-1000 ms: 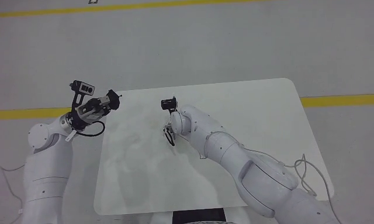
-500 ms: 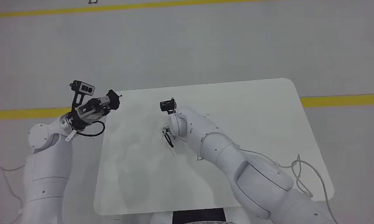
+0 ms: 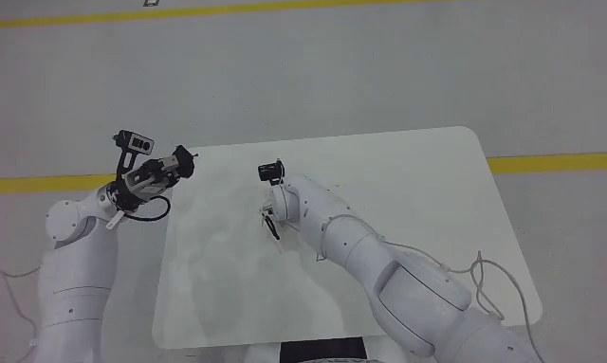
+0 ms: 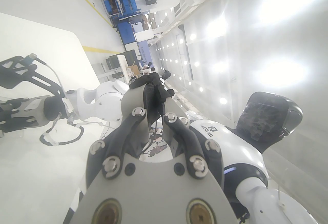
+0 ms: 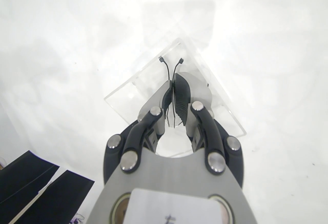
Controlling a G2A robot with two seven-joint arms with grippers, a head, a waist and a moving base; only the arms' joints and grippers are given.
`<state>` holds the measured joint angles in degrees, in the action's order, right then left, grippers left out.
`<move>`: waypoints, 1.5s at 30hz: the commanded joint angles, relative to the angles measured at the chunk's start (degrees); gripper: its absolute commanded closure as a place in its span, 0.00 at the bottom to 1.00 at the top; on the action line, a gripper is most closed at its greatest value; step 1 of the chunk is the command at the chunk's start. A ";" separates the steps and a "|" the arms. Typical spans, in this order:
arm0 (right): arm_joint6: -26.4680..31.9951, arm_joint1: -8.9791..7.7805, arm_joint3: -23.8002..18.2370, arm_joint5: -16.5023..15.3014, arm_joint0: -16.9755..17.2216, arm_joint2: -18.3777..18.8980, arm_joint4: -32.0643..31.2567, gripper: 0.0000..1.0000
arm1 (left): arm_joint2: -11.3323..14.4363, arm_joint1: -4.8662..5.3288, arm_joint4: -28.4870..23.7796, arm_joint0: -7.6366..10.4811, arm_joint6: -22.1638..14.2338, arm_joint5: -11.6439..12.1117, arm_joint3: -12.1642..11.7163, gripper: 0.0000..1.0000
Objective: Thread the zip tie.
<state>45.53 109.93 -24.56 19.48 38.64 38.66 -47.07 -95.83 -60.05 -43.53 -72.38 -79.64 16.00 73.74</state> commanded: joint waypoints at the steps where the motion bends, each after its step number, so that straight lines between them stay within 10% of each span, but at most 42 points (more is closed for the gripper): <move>1: -0.01 0.16 0.26 0.00 0.00 0.28 -0.38 0.93 | 0.00 0.00 0.00 0.00 0.00 0.00 0.00 1.00; 24: 1.85 -0.21 -3.91 0.00 0.88 6.23 -3.56 1.00 | 0.00 0.00 0.00 0.00 0.00 0.00 0.00 1.00; 45: 12.41 -6.42 -28.51 0.00 11.53 16.65 -9.74 1.00 | 0.00 0.00 0.00 0.00 0.00 0.00 0.00 1.00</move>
<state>57.32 103.77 -51.32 19.48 49.41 54.71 -56.80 -95.83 -60.05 -43.53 -72.38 -79.64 16.00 73.74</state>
